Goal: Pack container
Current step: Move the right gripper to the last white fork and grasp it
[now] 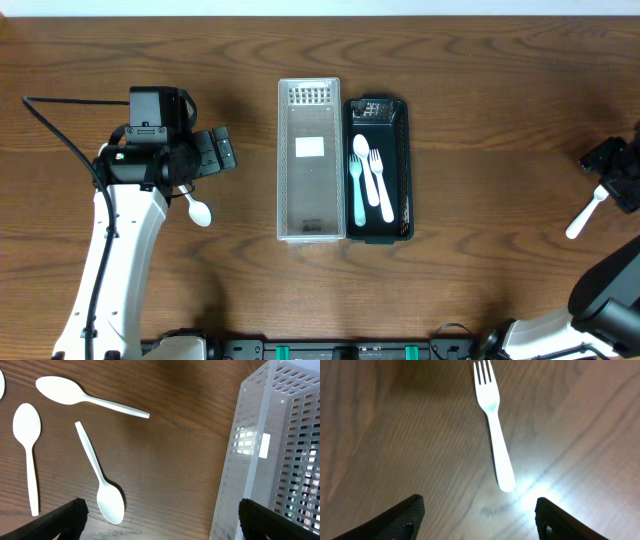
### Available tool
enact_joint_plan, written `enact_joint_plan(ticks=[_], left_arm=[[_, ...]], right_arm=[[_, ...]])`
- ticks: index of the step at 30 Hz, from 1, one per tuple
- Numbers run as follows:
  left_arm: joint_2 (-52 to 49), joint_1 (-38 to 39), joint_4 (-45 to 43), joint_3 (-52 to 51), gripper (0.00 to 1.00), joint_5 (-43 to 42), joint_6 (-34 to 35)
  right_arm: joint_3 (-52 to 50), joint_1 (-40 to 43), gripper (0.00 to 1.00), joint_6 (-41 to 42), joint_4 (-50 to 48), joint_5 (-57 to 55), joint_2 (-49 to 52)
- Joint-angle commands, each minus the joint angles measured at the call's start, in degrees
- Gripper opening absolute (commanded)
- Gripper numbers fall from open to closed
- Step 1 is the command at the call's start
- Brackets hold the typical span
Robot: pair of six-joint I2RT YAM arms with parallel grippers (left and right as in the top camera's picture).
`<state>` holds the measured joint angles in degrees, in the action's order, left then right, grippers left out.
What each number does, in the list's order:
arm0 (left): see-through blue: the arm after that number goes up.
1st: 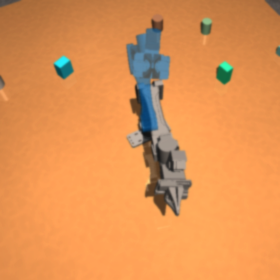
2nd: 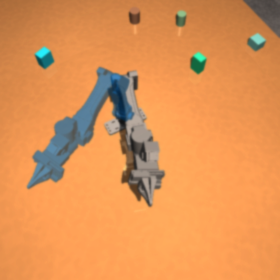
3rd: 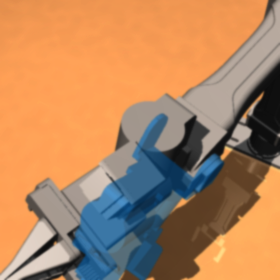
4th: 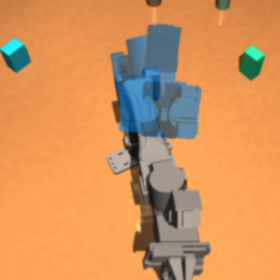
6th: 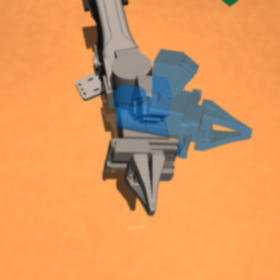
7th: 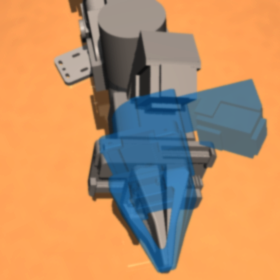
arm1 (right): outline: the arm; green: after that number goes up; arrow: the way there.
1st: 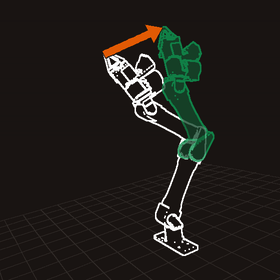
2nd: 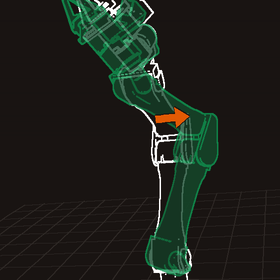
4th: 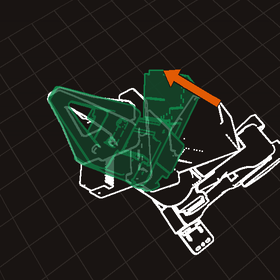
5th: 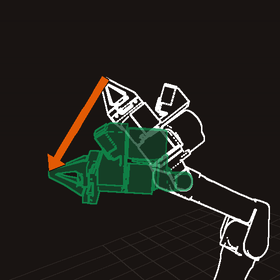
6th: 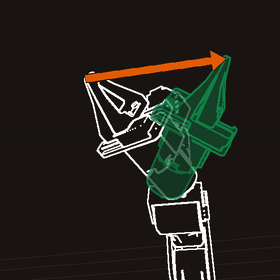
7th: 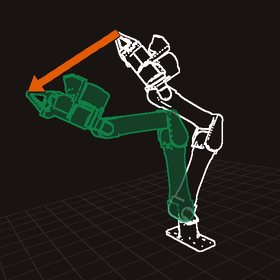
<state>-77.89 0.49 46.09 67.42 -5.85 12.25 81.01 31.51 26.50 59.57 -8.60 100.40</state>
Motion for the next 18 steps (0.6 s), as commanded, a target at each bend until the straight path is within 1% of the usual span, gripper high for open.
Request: enact_joint_plan(ticks=[1,4,12,18], left_arm=[[0.0,0.0,0.1,1.0,0.98,-0.1,0.5],[0.0,0.0,0.1,1.0,0.98,-0.1,0.5],[0.0,0.0,0.1,1.0,0.98,-0.1,0.5],[0.0,0.0,0.1,1.0,0.98,-0.2,0.5]], right_arm=[[-2.5,1.1,0.74,-2.7,-3.2,0.9,1.4],[-6.0,1.6,0.74,-5.3,-9.3,3.2,1.7],[-16.6,2.8,0.74,-8.7,-24.0,6.5,1.7],[-21.3,4.7,0.74,-12.1,-31.1,7.8,1.8]])
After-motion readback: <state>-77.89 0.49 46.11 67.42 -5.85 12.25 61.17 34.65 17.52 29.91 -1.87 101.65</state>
